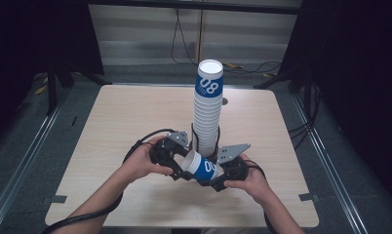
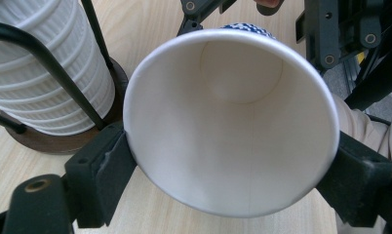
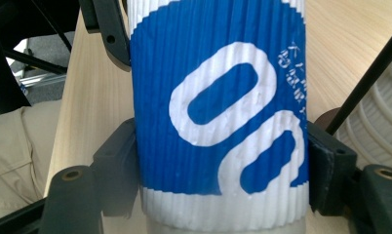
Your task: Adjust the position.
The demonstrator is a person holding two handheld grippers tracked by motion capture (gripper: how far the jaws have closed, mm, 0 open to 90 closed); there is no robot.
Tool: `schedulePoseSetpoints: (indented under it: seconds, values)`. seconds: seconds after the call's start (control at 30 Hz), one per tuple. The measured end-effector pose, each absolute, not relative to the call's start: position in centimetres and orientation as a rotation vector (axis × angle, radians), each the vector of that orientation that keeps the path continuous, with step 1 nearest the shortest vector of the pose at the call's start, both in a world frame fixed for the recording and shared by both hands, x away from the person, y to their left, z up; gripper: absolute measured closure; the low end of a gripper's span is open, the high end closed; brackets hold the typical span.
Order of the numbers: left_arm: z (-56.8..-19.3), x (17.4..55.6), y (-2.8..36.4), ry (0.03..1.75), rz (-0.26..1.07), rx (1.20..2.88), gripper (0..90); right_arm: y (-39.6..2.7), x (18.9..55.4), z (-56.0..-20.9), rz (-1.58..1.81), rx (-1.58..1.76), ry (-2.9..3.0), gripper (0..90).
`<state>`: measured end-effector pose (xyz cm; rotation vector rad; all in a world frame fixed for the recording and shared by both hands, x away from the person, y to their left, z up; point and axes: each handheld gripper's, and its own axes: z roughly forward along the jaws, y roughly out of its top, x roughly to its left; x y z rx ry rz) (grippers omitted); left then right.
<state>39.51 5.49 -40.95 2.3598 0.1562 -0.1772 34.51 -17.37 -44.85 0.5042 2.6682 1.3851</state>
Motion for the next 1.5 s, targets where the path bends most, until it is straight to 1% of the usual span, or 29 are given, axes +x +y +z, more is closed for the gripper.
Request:
schedulePoseSetpoints:
  seconds: [0.37, 0.47, 0.5, 0.53, 0.77, 1.0, 1.13, 1.5]
  values:
    - [-40.4, 39.3, 5.5, 0.174, -0.172, 2.398, 17.0, -17.0, 34.4, -44.8, 1.375, 0.493, 2.665, 26.5]
    - [-40.2, 39.4, 5.5, 0.164, -0.164, 2.407, 17.1, -16.9, 34.4, -44.8, 1.338, 0.476, 2.668, 25.3]
    - [-40.0, 39.5, 5.6, 0.163, -0.150, 2.435, 17.1, -16.8, 34.4, -44.9, 1.337, 0.475, 2.671, 25.0]
    - [-40.1, 39.4, 5.7, 0.175, -0.152, 2.418, 17.3, -16.8, 34.4, -44.9, 1.339, 0.477, 2.672, 24.5]
    - [-40.1, 39.4, 6.0, 0.189, -0.153, 2.445, 18.5, -16.8, 34.4, -45.0, 1.334, 0.486, 2.675, 23.0]
    - [-39.8, 39.4, 6.1, 0.183, -0.121, 2.503, 18.7, -16.7, 34.4, -45.1, 1.338, 0.485, 2.679, 22.1]
    - [-39.6, 39.3, 6.0, 0.177, -0.104, 2.543, 18.7, -16.6, 34.4, -45.3, 1.331, 0.502, 2.684, 20.0]
    - [-39.7, 39.0, 5.5, 0.168, -0.073, 2.596, 18.7, -16.5, 34.4, -45.5, 1.343, 0.537, 2.674, 17.3]
